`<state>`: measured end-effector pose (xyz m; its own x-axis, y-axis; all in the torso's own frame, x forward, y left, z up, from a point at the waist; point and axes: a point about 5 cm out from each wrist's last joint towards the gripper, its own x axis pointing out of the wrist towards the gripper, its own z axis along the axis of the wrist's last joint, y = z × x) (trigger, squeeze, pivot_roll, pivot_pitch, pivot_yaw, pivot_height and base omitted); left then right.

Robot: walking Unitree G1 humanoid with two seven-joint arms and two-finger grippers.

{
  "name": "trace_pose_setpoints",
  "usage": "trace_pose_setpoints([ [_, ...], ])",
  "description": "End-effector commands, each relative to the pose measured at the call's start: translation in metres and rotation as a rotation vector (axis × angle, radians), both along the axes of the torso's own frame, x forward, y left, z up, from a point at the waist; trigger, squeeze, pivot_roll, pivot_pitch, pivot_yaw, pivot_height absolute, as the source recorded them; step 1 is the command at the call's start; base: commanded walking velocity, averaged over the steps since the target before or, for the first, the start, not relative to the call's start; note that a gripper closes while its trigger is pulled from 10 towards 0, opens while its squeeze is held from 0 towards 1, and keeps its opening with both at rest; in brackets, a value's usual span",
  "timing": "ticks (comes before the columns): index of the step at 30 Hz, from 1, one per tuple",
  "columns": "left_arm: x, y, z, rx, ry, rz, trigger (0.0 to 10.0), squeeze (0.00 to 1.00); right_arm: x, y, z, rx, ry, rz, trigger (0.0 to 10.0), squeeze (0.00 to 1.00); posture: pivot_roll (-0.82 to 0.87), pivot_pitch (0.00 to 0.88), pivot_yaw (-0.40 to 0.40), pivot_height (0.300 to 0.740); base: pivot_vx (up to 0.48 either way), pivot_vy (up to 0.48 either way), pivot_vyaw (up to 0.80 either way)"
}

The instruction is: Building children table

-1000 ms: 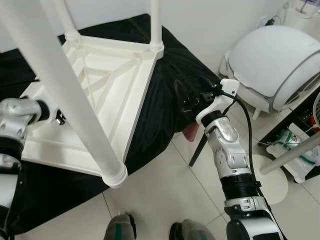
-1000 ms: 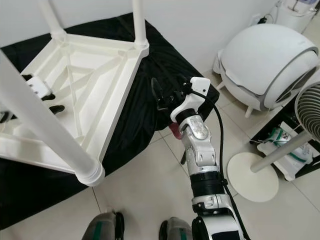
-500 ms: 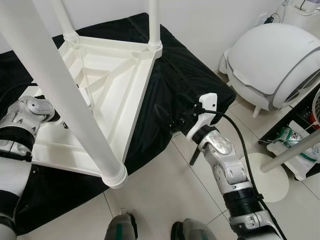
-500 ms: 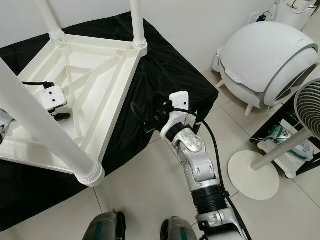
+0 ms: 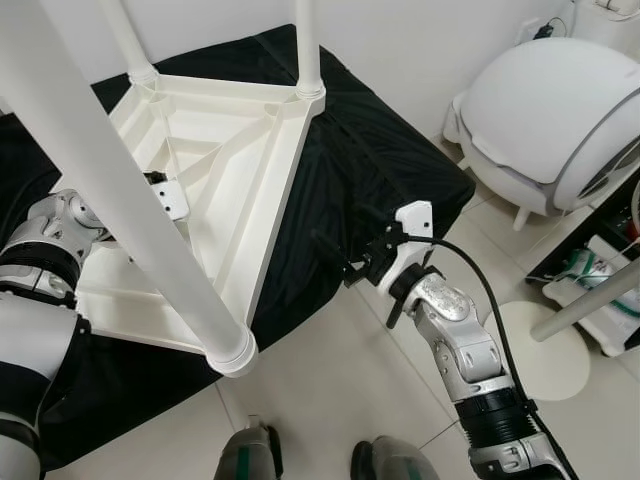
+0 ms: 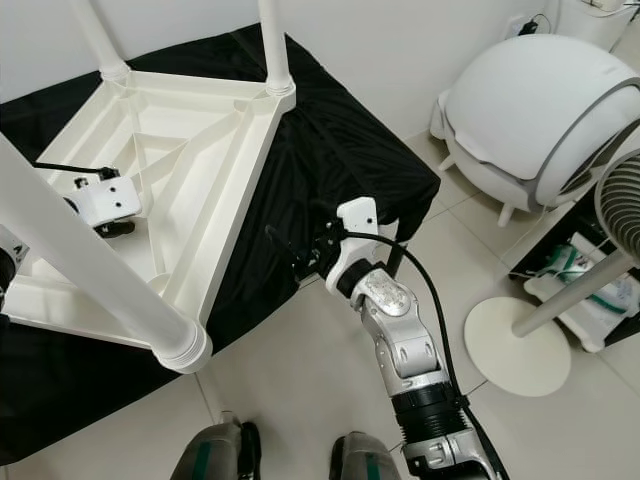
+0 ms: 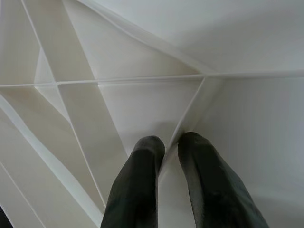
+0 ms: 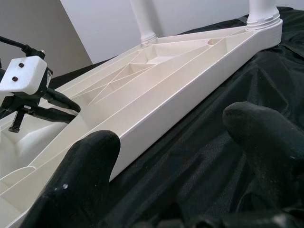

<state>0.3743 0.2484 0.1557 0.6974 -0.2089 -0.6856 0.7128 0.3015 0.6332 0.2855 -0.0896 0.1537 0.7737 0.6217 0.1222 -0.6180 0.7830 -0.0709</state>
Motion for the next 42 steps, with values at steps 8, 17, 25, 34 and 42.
trace_pose_setpoints([
  [8, -0.002, 0.000, -0.008, -0.011, 0.042, 0.028, 0.0, 0.00, -0.006, 0.001, -0.004, -0.005, 0.020, -0.009, 10.0, 0.00, -0.05, 0.121, 0.109, 0.740, 0.000, 0.000, 0.00],
  [17, -0.007, 0.007, -0.013, -0.007, 0.074, 0.042, 0.0, 0.00, -0.006, 0.000, -0.003, -0.007, 0.024, -0.016, 10.0, 0.00, -0.05, 0.132, 0.107, 0.740, 0.000, 0.000, 0.00],
  [25, -0.011, 0.020, -0.009, -0.282, 0.127, 0.182, 0.0, 0.00, -0.007, 0.001, -0.003, -0.005, 0.033, -0.012, 10.0, 0.00, -0.04, 0.140, 0.094, 0.740, 0.000, 0.000, 0.00],
  [34, -0.015, 0.041, 0.001, -0.416, 0.092, 0.327, 0.0, 0.00, -0.007, 0.001, -0.002, -0.008, 0.035, -0.008, 10.0, 0.00, -0.03, 0.147, 0.092, 0.740, 0.000, 0.000, 0.00],
  [42, -0.018, 0.054, 0.008, -0.424, 0.087, 0.351, 0.0, 0.00, -0.008, 0.004, -0.004, -0.004, 0.042, -0.003, 10.0, 0.00, -0.03, 0.148, 0.092, 0.740, 0.000, 0.000, 0.00],
])
